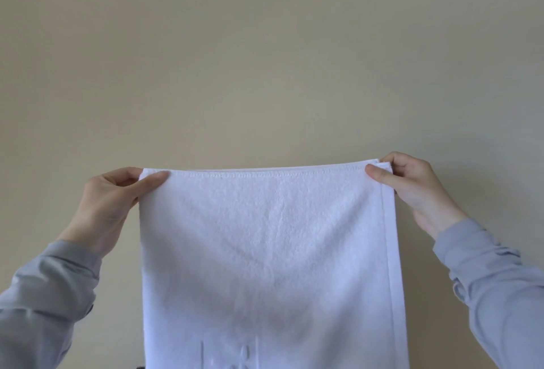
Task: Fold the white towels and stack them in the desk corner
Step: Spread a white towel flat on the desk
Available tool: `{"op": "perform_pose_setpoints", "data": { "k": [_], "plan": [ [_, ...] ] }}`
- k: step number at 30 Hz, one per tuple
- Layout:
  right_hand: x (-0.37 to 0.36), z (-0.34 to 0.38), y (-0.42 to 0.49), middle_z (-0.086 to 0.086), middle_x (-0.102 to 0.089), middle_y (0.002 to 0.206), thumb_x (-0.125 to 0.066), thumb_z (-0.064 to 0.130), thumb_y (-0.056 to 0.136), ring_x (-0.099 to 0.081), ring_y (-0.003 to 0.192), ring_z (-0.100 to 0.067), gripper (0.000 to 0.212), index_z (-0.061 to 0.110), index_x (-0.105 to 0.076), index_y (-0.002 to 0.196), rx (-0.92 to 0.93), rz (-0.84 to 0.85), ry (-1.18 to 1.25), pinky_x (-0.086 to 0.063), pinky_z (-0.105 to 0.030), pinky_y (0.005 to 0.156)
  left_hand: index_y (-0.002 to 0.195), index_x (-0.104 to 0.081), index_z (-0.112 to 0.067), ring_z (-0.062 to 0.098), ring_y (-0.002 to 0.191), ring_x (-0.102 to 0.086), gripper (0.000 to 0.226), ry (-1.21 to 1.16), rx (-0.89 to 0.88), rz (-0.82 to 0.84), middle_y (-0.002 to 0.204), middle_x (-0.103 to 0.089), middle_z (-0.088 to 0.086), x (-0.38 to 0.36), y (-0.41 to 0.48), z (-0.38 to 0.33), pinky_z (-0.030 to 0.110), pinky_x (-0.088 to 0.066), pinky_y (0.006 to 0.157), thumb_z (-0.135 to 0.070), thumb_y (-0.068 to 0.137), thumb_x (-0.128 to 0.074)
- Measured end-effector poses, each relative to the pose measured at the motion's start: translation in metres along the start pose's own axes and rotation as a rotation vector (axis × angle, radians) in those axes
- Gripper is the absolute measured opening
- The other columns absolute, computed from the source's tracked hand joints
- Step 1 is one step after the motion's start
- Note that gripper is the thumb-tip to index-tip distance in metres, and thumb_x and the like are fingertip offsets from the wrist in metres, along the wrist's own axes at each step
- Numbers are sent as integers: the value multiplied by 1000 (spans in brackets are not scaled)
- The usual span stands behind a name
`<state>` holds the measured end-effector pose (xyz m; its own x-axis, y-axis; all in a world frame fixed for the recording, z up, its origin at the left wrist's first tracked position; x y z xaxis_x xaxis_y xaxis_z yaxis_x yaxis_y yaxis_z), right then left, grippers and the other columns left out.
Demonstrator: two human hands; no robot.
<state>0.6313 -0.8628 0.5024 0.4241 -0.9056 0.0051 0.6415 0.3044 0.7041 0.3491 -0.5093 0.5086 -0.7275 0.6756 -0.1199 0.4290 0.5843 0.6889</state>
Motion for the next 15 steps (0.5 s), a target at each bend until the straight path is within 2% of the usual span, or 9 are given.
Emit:
{"op": "perform_pose_setpoints", "data": {
  "k": [2, 7, 9, 12, 15],
  "plan": [
    [25, -2, 3, -2, -55, 76, -75, 19, 77, -47, 75, -14, 19, 8, -60, 74, 5, -44, -21, -34, -23, 69, 69, -68, -14, 13, 69, -63, 37, -2, -18, 28, 73, -68, 2, -22, -8, -5, 16, -53, 66, -40, 49, -86],
    [95, -1, 12, -6, -55, 83, -73, 19, 78, -48, 80, -15, 24, -1, -61, 83, 16, -143, -72, -34, -29, 75, 63, -63, -16, 14, 68, -60, 40, 23, -39, 75, 69, -66, 0, -92, -41, -20, 31, -45, 77, -45, 49, -86],
    [125, 0, 18, -7, -56, 84, -73, 19, 78, -49, 80, -16, 22, 0, -62, 83, 22, -177, -118, -35, -31, 75, 64, -63, -15, 13, 69, -62, 41, 48, -58, 84, 73, -69, 2, -123, -60, -29, 27, -47, 73, -45, 49, -87],
    [156, 6, 35, -9, -60, 85, -75, 18, 76, -52, 80, -17, 16, 7, -67, 84, 35, -208, -216, -39, -31, 75, 62, -66, -17, 6, 65, -65, 33, 50, -92, 71, 71, -71, -3, -164, -93, -39, 12, -49, 60, -45, 50, -80],
    [155, 13, 61, -9, -61, 87, -75, 15, 77, -52, 80, -16, 14, 10, -68, 88, 81, -177, -298, -40, -29, 75, 62, -68, -19, 4, 60, -63, 27, 41, -95, 40, 65, -70, -4, -185, -123, -39, 9, -46, 56, -42, 53, -78]
  ]
}}
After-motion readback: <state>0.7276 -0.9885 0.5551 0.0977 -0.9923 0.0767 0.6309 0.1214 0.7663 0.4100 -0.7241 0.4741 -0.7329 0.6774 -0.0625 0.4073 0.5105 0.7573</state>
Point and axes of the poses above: each hand's wrist, its own y-axis towards the middle knuckle, its own x-axis out of the back of the hand, z = x × y, the point moved 8 cm from there along y, towards the middle knuckle
